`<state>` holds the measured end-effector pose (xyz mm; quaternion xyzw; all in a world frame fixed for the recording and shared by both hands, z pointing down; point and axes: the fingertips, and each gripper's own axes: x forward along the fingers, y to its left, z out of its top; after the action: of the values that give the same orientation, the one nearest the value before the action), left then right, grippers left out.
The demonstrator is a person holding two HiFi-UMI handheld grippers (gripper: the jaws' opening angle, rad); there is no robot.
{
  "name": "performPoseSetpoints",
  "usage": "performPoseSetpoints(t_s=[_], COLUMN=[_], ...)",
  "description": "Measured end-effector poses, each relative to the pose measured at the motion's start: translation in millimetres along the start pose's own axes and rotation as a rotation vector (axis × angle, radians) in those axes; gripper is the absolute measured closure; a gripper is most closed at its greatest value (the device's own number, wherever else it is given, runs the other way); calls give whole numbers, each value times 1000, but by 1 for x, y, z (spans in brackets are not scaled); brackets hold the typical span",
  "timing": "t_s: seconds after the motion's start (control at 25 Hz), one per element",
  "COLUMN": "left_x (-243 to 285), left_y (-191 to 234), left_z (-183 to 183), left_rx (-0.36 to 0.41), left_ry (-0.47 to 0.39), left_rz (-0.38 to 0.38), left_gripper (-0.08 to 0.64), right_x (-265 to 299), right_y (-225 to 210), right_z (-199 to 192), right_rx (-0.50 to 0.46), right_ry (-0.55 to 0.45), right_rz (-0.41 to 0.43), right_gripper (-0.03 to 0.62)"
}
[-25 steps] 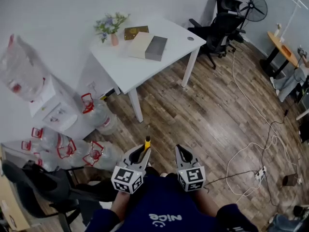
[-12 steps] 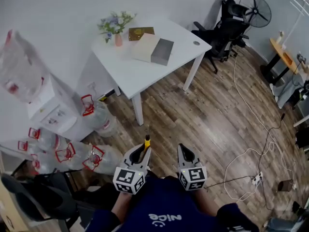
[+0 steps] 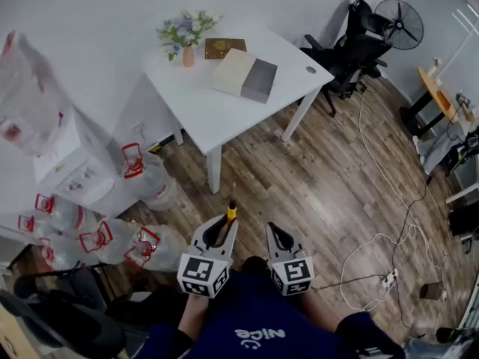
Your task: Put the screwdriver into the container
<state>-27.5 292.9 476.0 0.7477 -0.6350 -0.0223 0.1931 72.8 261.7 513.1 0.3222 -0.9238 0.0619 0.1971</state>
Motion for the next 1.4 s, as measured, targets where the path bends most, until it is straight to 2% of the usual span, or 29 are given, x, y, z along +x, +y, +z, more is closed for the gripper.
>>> performPoseSetpoints(t_s=[0.12, 0.44, 0.84, 1.08, 1.4], left_x=[3, 22, 94, 146, 221], left_y=[4, 16, 40, 53, 68], left_z=[-3, -11, 19, 37, 58], left_rx=[-40, -61, 12, -8, -4], left_ry=[6, 31, 37, 50, 65], left_rz=[-10, -11, 12, 34, 73], left_gripper=[479, 479, 479, 479, 479], right_x=[6, 32, 104, 158, 209], right_y=[7, -3, -69, -117, -187], right_z=[3, -3, 26, 52, 63], right_rx=[-18, -9, 25, 31, 74], right_ry=[14, 27, 15, 8, 6], right_rz=[13, 42, 64, 95, 113], right_gripper=[571, 571, 571, 571, 571])
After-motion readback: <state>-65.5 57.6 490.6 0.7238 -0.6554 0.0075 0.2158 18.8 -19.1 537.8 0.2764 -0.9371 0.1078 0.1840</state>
